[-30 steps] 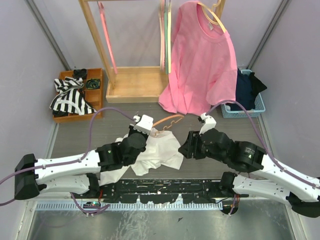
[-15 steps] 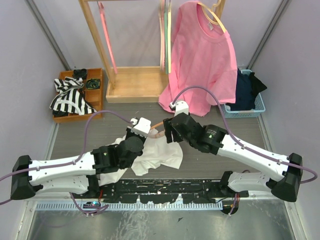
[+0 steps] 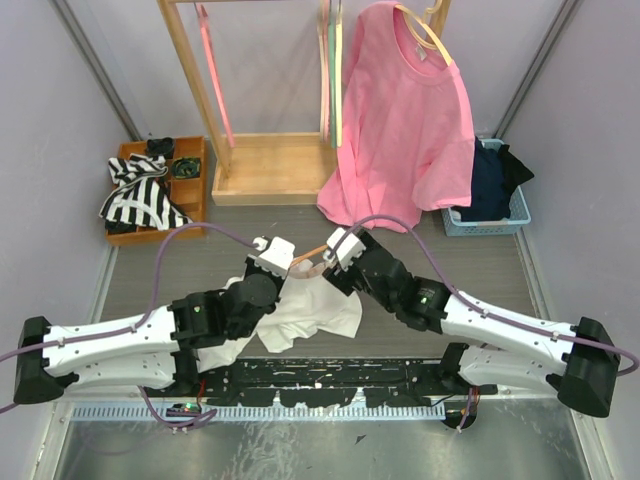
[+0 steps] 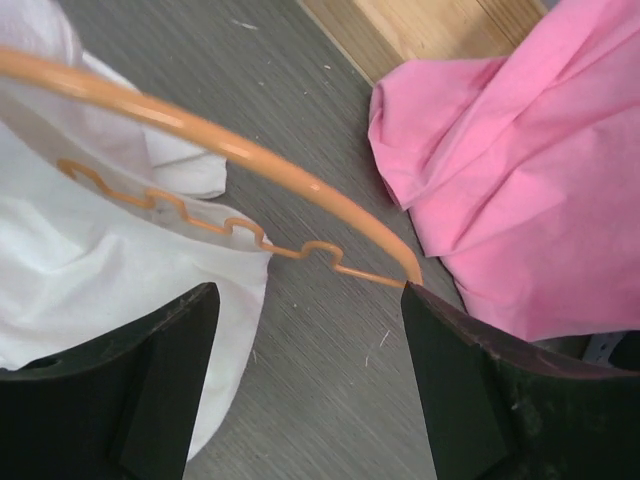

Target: Place the t-shirt on the hanger

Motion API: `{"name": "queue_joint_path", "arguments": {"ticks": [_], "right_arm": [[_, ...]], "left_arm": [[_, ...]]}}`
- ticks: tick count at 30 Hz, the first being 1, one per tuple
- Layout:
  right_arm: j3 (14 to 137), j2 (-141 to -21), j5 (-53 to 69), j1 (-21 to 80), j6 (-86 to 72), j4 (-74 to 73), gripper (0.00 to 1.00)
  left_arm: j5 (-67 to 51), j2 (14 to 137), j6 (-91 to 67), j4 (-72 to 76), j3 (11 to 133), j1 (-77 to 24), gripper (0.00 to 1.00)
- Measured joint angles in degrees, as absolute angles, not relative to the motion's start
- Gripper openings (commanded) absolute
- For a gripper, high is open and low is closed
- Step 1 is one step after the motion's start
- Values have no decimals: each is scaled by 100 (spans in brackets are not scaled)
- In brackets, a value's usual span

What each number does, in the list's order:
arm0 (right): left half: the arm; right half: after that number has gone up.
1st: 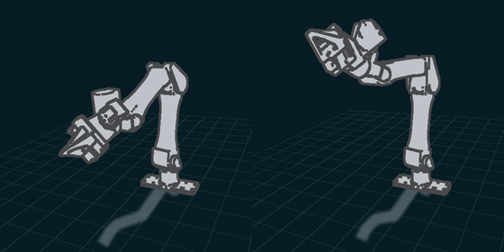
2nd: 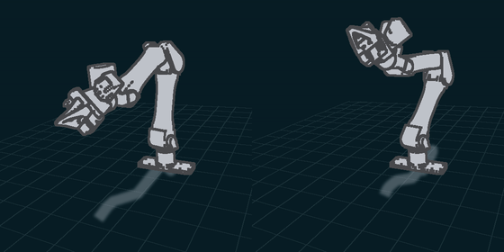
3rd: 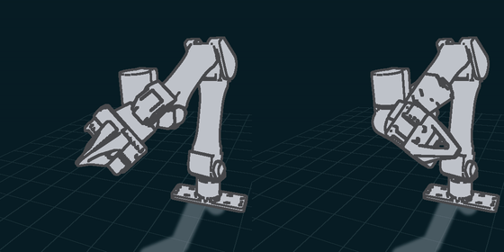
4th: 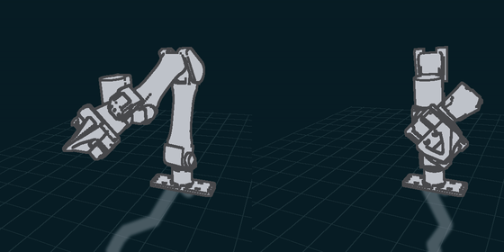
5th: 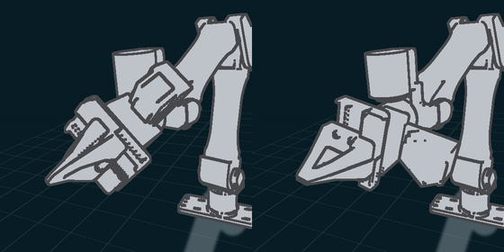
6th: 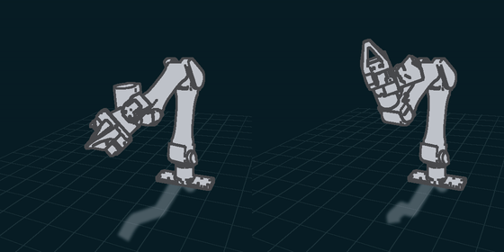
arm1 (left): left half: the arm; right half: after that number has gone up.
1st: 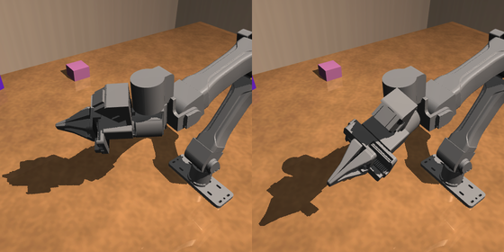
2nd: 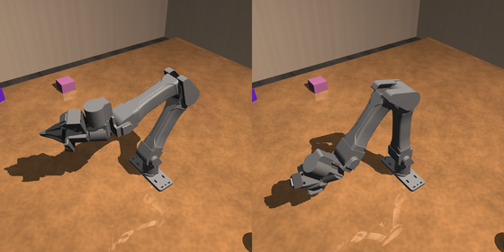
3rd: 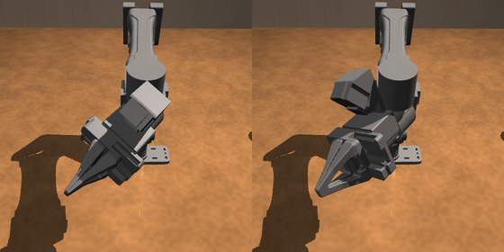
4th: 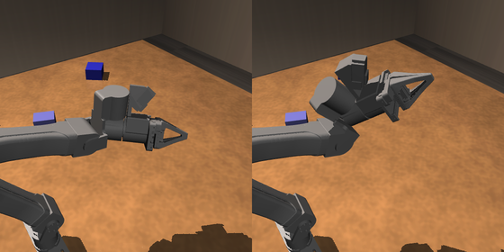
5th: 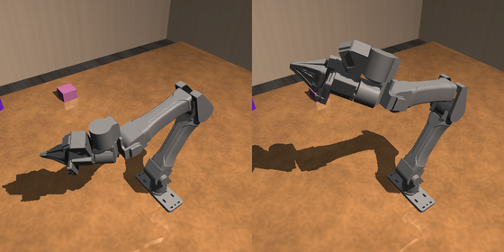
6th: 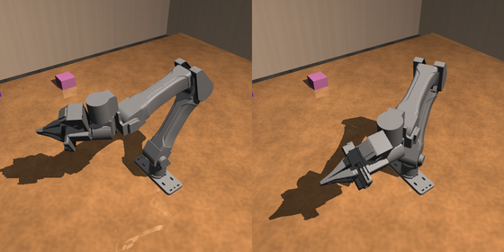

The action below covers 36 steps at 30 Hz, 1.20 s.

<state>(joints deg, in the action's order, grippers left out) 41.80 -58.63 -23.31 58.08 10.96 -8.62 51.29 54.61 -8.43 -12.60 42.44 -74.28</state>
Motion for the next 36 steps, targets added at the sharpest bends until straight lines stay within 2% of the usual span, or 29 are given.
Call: {"name": "queue_joint_path", "arguments": {"ticks": [7, 15, 22, 27, 30, 32, 36], "right_arm": [[3017, -5902, -2292, 6346, 2781, 849, 82], [2867, -6423, -2453, 6696, 3957, 2512, 81], [2871, -6879, -2451, 6777, 4578, 3216, 80], [2877, -7105, -2405, 6759, 4602, 3251, 81], [3151, -7096, -2040, 6490, 4012, 2724, 75], [3756, -7210, -1549, 5999, 3389, 1977, 75], [5765, -8001, -744, 4838, 2128, 558, 73]], "left_arm": [[4982, 5260, -856, -1424, 4244, -7430, 0], [4956, 5221, -867, -1479, 4244, -7430, 0], [4958, 5162, -864, -1566, 4244, -7430, 0], [4960, 5035, -864, -1594, 4244, -7430, 0], [4993, 4978, -864, -1640, 4244, -7430, 0], [5072, 4930, -906, -1719, 4244, -7430, 0], [5304, 4801, -1092, -1944, 4241, -7428, 7]]}}
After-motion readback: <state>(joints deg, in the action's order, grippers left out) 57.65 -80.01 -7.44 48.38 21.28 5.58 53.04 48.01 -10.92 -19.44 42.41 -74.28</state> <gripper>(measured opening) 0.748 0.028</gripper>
